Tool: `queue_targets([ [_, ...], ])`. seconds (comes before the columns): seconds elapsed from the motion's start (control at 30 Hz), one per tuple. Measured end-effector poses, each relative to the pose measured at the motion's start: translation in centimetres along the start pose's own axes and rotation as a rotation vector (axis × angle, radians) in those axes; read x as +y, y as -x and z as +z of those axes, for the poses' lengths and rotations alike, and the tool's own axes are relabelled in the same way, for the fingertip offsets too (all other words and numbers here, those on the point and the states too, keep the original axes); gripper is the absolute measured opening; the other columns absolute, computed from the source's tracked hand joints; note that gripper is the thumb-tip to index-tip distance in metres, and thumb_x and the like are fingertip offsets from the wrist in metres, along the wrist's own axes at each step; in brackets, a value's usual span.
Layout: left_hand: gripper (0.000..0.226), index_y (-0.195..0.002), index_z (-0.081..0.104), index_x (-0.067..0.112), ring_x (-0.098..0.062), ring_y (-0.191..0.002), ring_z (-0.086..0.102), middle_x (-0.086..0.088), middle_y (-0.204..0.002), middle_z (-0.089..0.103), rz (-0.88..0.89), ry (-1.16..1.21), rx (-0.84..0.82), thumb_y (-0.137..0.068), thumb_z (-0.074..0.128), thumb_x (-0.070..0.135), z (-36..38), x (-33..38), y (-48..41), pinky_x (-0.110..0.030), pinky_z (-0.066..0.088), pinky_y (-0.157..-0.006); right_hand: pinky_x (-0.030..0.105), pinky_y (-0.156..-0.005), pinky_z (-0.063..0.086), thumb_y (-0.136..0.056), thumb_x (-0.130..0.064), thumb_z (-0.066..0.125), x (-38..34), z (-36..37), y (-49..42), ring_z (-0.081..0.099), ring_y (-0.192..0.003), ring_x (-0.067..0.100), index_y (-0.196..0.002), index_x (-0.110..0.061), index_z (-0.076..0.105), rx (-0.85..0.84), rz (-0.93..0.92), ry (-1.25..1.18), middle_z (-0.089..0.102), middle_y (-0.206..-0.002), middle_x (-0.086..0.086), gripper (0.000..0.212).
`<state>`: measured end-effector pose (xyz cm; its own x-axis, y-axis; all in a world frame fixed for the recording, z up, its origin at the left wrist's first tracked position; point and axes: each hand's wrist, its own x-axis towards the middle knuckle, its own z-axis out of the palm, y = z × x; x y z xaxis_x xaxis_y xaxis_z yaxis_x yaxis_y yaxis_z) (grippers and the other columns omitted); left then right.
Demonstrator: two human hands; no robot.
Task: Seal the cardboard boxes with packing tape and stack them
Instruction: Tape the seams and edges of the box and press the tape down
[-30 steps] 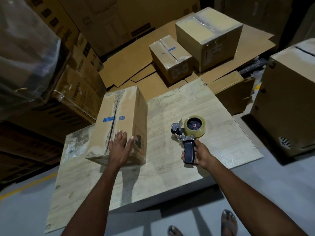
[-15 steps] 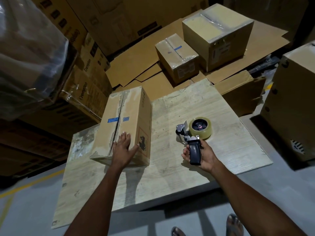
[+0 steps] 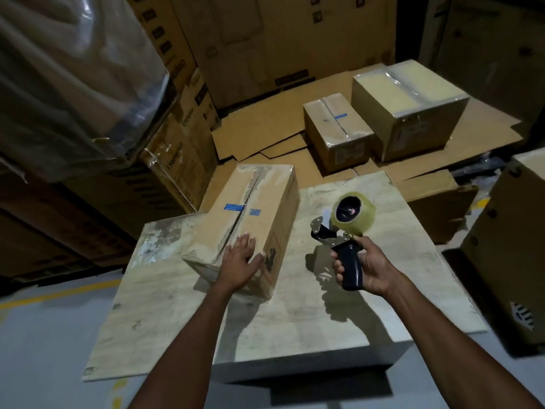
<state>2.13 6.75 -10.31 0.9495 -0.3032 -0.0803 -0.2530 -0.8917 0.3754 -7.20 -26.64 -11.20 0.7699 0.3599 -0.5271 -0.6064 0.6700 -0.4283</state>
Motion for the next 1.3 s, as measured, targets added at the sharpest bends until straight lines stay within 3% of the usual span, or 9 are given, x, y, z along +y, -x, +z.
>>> queue_targets([
  [0.27, 0.067, -0.154, 0.045, 0.024, -0.013, -0.153, 0.026, 0.003, -0.164, 0.032, 0.181, 0.031, 0.005, -0.098, 0.040, 0.060, -1.9, -2.7, 0.2, -0.040, 0.020, -0.123, 0.027, -0.047, 0.037, -0.094, -0.065, 0.040, -0.5, 12.3, -2.0, 0.044, -0.050, 0.020, -0.085, 0.000, 0.064, 0.178, -0.093, 0.367, 0.051, -0.067, 0.009, 0.070],
  [0.33, 0.049, -0.139, 0.063, 0.021, -0.015, -0.141, 0.047, -0.002, -0.150, 0.054, 0.157, 0.328, 0.020, -0.099, 0.057, 0.047, -2.4, -2.8, 0.3, -0.035, 0.034, -0.118, 0.027, -0.046, 0.036, -0.094, -0.066, 0.039, -0.2, 14.1, -2.4, 0.043, -0.050, 0.020, -0.084, -0.001, 0.064, 0.188, -0.086, 0.412, 0.051, -0.067, 0.009, 0.071],
  [0.43, 0.012, -0.101, 0.081, 0.028, -0.015, -0.094, 0.072, -0.003, -0.104, 0.079, -0.048, 0.873, 0.177, -0.097, 0.071, 0.023, -3.9, -4.7, 0.5, -0.043, 0.060, -0.089, 0.026, -0.045, 0.037, -0.095, -0.069, 0.036, 0.8, 16.9, -3.5, 0.045, -0.049, 0.020, -0.084, 0.000, 0.065, 0.180, -0.077, 0.447, 0.054, -0.068, 0.010, 0.075],
  [0.5, 0.010, -0.091, 0.081, 0.023, -0.018, -0.083, 0.073, -0.001, -0.087, 0.079, -0.228, 1.059, 0.313, -0.095, 0.072, 0.020, -5.2, -6.1, 0.0, -0.040, 0.062, -0.078, 0.026, -0.044, 0.037, -0.096, -0.069, 0.035, 1.3, 18.5, -4.0, 0.046, -0.049, 0.020, -0.084, 0.000, 0.065, 0.157, -0.075, 0.477, 0.054, -0.069, 0.011, 0.076],
  [0.63, 0.018, -0.100, 0.076, 0.007, -0.016, -0.070, 0.063, -0.006, -0.084, 0.075, -0.415, 1.289, 0.416, -0.099, 0.066, 0.022, -7.6, -8.8, -1.0, -0.026, 0.049, -0.059, 0.026, -0.045, 0.038, -0.096, -0.068, 0.035, 2.1, 21.1, -4.6, 0.047, -0.051, 0.020, -0.086, 0.000, 0.067, 0.126, -0.066, 0.536, 0.055, -0.070, 0.011, 0.075],
  [0.83, 0.022, -0.096, 0.070, 0.010, -0.014, -0.054, 0.050, -0.006, -0.081, 0.066, -0.531, 1.400, 0.068, -0.093, 0.072, 0.032, -10.9, -9.2, -2.1, -0.026, 0.035, -0.052, 0.026, -0.045, 0.036, -0.095, -0.064, 0.036, 2.8, 24.5, -5.6, 0.044, -0.050, 0.019, -0.087, -0.001, 0.065, 0.093, -0.040, 0.648, 0.051, -0.071, 0.010, 0.070],
  [0.97, 0.053, -0.101, 0.063, 0.002, -0.022, -0.071, 0.061, -0.012, -0.082, 0.067, -0.581, 1.706, -0.358, -0.091, 0.070, 0.054, -13.3, -8.2, -1.7, -0.026, 0.047, -0.053, 0.026, -0.045, 0.036, -0.094, -0.066, 0.038, 2.6, 25.5, -6.3, 0.043, -0.051, 0.019, -0.091, 0.000, 0.066, 0.051, -0.039, 0.688, 0.051, -0.072, 0.011, 0.072],
  [1.13, 0.012, -0.097, 0.067, 0.000, -0.025, -0.081, 0.064, -0.022, -0.092, 0.070, -0.528, 2.003, -0.334, -0.099, 0.057, 0.007, -14.2, -8.0, -1.1, -0.025, 0.055, -0.048, 0.027, -0.044, 0.035, -0.092, -0.065, 0.039, 2.3, 25.9, -6.7, 0.040, -0.049, 0.019, -0.090, -0.001, 0.063, -0.041, -0.039, 0.691, 0.046, -0.072, 0.011, 0.069],
  [1.3, 0.015, -0.091, 0.063, -0.007, -0.030, -0.089, 0.067, -0.026, -0.088, 0.072, -0.503, 2.008, -0.335, -0.094, 0.049, -0.012, -14.1, -8.6, -0.7, -0.024, 0.058, -0.052, 0.026, -0.042, 0.035, -0.092, -0.063, 0.036, 2.0, 25.8, -6.9, 0.039, -0.047, 0.018, -0.090, -0.001, 0.061, -0.057, -0.038, 0.671, 0.044, -0.070, 0.011, 0.067],
])
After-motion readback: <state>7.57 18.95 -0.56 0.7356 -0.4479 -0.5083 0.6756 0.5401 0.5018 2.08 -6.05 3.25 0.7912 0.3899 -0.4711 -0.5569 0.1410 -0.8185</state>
